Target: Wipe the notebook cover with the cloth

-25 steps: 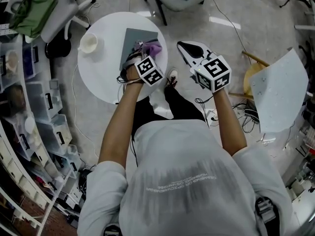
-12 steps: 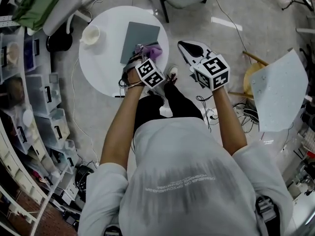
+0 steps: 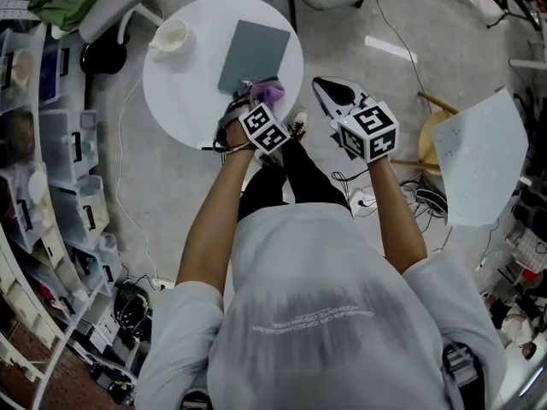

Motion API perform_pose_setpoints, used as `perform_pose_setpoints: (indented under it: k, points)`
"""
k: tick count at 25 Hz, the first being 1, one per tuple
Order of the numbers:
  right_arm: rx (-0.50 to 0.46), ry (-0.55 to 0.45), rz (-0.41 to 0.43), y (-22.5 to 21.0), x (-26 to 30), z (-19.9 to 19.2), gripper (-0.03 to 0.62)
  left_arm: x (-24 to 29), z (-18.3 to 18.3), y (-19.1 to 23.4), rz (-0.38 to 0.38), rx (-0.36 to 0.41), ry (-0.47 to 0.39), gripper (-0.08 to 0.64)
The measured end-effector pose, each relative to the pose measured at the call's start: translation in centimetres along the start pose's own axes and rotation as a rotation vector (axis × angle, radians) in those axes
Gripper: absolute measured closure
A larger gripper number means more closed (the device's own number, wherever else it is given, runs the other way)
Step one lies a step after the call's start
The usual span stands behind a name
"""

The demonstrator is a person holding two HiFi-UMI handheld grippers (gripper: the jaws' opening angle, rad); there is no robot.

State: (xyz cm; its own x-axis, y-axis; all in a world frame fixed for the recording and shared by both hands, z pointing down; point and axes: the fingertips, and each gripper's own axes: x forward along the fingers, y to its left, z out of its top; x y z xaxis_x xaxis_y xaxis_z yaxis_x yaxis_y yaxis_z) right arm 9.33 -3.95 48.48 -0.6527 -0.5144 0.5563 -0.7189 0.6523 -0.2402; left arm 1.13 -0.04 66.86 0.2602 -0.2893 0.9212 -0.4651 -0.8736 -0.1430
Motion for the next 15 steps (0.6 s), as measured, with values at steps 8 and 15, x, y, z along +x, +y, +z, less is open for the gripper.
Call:
perform_pose_setpoints:
  k: [8,15]
  points:
    - [-0.025,0.008,-0.01,2.6,0.3,0.1,0.591,-0.6,-4.1,-3.1,-0.077,-0.062,0.01,0.477]
    - [-0.08,-0.003,-0.023,2.0,0.0,1.9,0.591,-4.1,-3.6,-2.6,-0.022,-0.171,-0.137,0.48]
